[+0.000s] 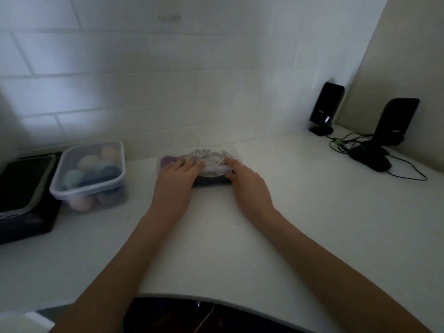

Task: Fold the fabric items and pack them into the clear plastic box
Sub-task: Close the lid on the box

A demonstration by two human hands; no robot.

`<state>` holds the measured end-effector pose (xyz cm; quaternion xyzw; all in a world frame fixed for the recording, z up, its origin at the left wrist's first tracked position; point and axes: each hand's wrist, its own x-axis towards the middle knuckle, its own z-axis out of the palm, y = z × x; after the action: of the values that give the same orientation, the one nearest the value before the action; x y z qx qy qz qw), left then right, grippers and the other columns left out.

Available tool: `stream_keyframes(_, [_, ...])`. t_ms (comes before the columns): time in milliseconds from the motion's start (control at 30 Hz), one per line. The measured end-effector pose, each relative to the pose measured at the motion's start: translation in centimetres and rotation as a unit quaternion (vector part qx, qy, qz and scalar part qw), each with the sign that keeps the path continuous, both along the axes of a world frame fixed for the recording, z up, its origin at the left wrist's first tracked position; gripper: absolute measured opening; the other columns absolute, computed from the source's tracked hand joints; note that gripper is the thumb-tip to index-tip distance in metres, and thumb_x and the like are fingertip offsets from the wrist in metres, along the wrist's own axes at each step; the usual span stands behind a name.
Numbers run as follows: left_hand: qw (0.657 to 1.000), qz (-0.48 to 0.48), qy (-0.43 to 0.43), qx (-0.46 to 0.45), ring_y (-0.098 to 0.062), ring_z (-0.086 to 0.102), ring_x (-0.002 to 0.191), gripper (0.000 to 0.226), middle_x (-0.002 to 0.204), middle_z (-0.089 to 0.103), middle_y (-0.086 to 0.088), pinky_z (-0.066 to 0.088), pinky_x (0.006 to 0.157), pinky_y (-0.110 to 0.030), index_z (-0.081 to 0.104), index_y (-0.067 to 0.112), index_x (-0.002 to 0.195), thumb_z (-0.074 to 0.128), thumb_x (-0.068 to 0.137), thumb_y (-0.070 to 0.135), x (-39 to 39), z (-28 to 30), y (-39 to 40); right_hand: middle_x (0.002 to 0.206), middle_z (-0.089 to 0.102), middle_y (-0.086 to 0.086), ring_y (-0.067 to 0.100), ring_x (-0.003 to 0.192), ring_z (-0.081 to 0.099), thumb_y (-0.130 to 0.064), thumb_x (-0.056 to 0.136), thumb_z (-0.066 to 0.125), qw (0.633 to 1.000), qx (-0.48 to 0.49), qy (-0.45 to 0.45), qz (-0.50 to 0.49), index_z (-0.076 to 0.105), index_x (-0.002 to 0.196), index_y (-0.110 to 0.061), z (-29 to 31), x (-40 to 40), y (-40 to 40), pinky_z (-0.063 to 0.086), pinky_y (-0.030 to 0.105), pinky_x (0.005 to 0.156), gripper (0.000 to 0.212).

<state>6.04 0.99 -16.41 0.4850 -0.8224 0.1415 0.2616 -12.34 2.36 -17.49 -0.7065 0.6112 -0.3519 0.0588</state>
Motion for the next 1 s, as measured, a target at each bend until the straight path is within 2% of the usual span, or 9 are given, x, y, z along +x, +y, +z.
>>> stream_keyframes(200, [0.997, 0.078, 0.021, 0.013, -0.039, 0.066, 0.098, 0.046, 0.112, 0.068, -0.018, 0.051, 0.085, -0.045, 0.066, 0.007, 0.109, 0.036, 0.074, 0.010, 3.6, -0.5, -2.3, 0.131, 0.059, 0.009, 0.030, 0.114, 0.057, -0.022, 0.096, 0.042, 0.999, -0.001, -0.023, 0.033, 0.043, 0.138, -0.029, 0.0, 4.9, -3.7, 0.042, 0.034, 0.093, 0.042])
stream_keyframes(333, [0.993, 0.105, 0.043, 0.015, -0.041, 0.062, 0.104, 0.052, 0.116, 0.066, -0.020, 0.041, 0.097, -0.053, 0.064, 0.005, 0.112, 0.033, 0.070, 0.005, 5.4, -0.6, -3.4, 0.131, 0.058, 0.014, 0.033, 0.113, 0.057, -0.020, 0.097, 0.041, 0.998, -0.003, -0.011, 0.057, 0.040, 0.140, -0.029, -0.3, 6.8, -5.4, 0.043, 0.035, 0.092, 0.045])
stream_keyframes(500, [0.993, 0.114, 0.030, 0.015, -0.043, 0.062, 0.103, 0.052, 0.114, 0.067, -0.020, 0.034, 0.100, -0.060, 0.065, 0.005, 0.112, 0.030, 0.073, 0.007, 5.6, -0.4, -4.7, 0.129, 0.055, 0.019, 0.036, 0.111, 0.056, -0.017, 0.097, 0.036, 0.999, 0.012, -0.002, 0.043, 0.034, 0.143, -0.032, -0.5, 7.6, -7.0, 0.042, 0.036, 0.091, 0.048])
stream_keyframes(667, [0.992, 0.120, 0.028, 0.024, -0.043, 0.060, 0.107, 0.055, 0.116, 0.066, -0.021, 0.033, 0.102, -0.057, 0.064, 0.006, 0.115, 0.034, 0.069, 0.002, 5.6, -0.5, -5.3, 0.133, 0.052, 0.018, 0.033, 0.116, 0.054, -0.011, 0.097, 0.034, 0.999, 0.014, 0.004, 0.050, 0.028, 0.146, -0.033, -0.6, 7.6, -7.8, 0.042, 0.035, 0.094, 0.054])
stream_keyframes(733, [0.992, 0.121, 0.037, 0.022, -0.042, 0.059, 0.109, 0.056, 0.117, 0.065, -0.020, 0.033, 0.103, -0.054, 0.064, 0.007, 0.116, 0.036, 0.068, 0.001, 5.6, -0.6, -5.3, 0.144, 0.041, 0.020, 0.033, 0.128, 0.046, -0.006, 0.095, 0.032, 0.998, 0.018, 0.016, 0.053, 0.025, 0.147, -0.033, -0.6, 7.6, -7.8, 0.040, 0.037, 0.098, 0.059])
stream_keyframes(800, [0.992, 0.121, 0.037, 0.010, -0.040, 0.059, 0.110, 0.056, 0.117, 0.065, -0.019, 0.034, 0.103, -0.051, 0.063, 0.008, 0.116, 0.036, 0.068, 0.002, 5.6, -0.7, -5.3, 0.157, 0.014, 0.021, 0.034, 0.144, 0.018, 0.006, 0.088, 0.033, 0.999, -0.007, 0.036, 0.036, 0.026, 0.147, -0.031, -0.6, 7.9, -7.5, 0.035, 0.043, 0.107, 0.070])
stream_keyframes(833, [0.992, 0.121, 0.029, -0.001, -0.039, 0.059, 0.110, 0.056, 0.118, 0.065, -0.018, 0.033, 0.104, -0.049, 0.063, 0.008, 0.117, 0.036, 0.069, 0.004, 5.8, -1.0, -5.5, 0.158, 0.005, 0.021, 0.035, 0.146, 0.008, 0.010, 0.083, 0.036, 0.998, -0.040, 0.047, 0.025, 0.027, 0.148, -0.028, -0.6, 8.1, -7.5, 0.031, 0.046, 0.110, 0.075])
stream_keyframes(900, [0.992, 0.126, 0.011, -0.013, -0.036, 0.058, 0.112, 0.050, 0.119, 0.064, -0.016, 0.027, 0.106, -0.043, 0.061, 0.009, 0.118, 0.037, 0.074, 0.010, 6.0, -1.1, -5.4, 0.158, 0.007, 0.019, 0.034, 0.147, 0.007, 0.002, 0.081, 0.046, 0.991, -0.101, 0.080, 0.027, 0.029, 0.147, -0.021, -0.8, 8.3, -7.7, 0.023, 0.048, 0.113, 0.072])
stream_keyframes(1000, [0.991, 0.136, -0.002, 0.000, -0.032, 0.056, 0.116, 0.046, 0.122, 0.063, -0.013, 0.019, 0.107, -0.043, 0.057, 0.008, 0.120, 0.039, 0.082, 0.026, 6.0, -1.2, -5.2, 0.158, 0.020, 0.007, 0.024, 0.147, 0.012, -0.024, 0.085, 0.053, 0.985, -0.095, 0.123, 0.079, 0.028, 0.147, -0.015, -0.9, 8.8, -7.8, 0.012, 0.045, 0.117, 0.068])
